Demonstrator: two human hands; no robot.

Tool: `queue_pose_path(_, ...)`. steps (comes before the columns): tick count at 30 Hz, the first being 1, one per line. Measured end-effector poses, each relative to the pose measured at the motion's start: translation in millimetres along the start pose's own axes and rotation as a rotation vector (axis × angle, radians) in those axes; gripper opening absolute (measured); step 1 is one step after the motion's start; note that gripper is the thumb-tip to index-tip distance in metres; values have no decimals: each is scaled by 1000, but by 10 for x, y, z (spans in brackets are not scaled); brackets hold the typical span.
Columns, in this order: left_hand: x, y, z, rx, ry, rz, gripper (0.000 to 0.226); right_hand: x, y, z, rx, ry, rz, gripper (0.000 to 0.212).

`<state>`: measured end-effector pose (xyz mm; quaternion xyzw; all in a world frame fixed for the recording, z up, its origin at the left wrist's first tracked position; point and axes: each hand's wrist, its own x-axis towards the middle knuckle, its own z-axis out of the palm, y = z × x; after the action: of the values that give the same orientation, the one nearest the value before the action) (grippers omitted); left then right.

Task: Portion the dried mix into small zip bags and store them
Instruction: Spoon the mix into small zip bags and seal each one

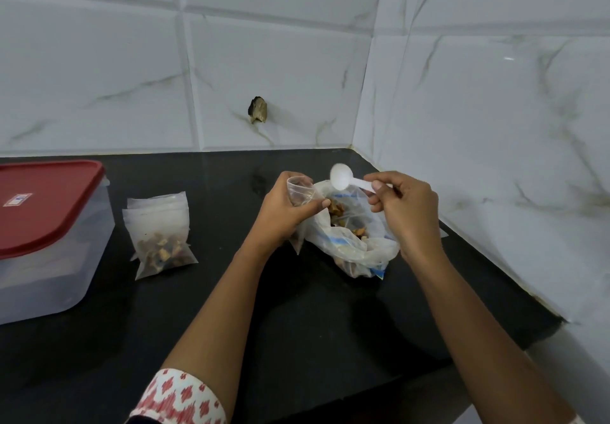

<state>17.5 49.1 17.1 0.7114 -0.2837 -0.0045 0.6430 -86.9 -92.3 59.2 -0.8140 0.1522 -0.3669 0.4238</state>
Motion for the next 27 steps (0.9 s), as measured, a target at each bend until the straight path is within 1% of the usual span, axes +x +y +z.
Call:
queue_pose_path(1,0,-1,2,-7,3,-1,39,13,55,10,-148,-29,-29,23)
queue_pose_path(2,1,-2,5,-11,5,0,39,22,99,33,-302,-111,-41,25)
queue_pose_path(4,0,7,4,-11,5,6,41,43,175,98,-576,-342,35,31)
queue_pose_path(5,-2,12,2,-8,7,9,42,48,187,122,-641,-429,79,32)
queue_pose_path(6,-5,20,0,-10,14,11,44,50,179,140,-660,-467,90,30)
queue_pose_path(7,-13,33,-2,-15,24,12,45,54,158,153,-647,-465,65,28)
queue_pose_path(9,-25,53,-1,-32,52,25,50,81,97,180,-575,-398,-70,33)
queue_pose_path(11,-29,65,-5,-46,80,37,54,117,-31,214,-411,-371,-198,34)
queue_pose_path(13,-33,71,-17,-64,104,44,55,139,-203,279,-208,-461,-216,25)
queue_pose_path(15,-27,70,-46,-92,139,47,58,171,-308,385,-150,-543,-215,15)
queue_pose_path(18,5,73,-120,-110,191,38,57,243,-370,562,-61,-531,-205,7)
queue_pose_path(21,48,75,-226,-89,202,16,57,299,-328,704,88,-456,-153,15)
queue_pose_path(25,51,148,-311,-27,179,20,55,296,-175,802,-15,-252,-279,25)
queue_pose_path(27,41,167,-332,5,145,38,45,280,-139,817,-21,-210,-296,23)
